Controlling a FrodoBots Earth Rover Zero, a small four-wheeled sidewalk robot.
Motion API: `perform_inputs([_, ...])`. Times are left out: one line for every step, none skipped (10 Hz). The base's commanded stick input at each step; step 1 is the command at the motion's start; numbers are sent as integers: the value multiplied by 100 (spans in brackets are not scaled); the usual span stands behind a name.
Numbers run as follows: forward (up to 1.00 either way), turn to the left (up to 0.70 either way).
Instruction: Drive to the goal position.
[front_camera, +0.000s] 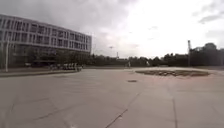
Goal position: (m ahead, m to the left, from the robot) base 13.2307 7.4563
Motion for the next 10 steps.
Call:
perform_inputs([70, 0])
perform_inputs([70, 0])
perform_inputs([70, 0])
perform_inputs([70, 0])
perform_inputs([70, 0])
perform_inputs([70, 0])
perform_inputs([70, 0])
perform_inputs([70, 0])
perform_inputs([70, 0])
perform_inputs([70, 0])
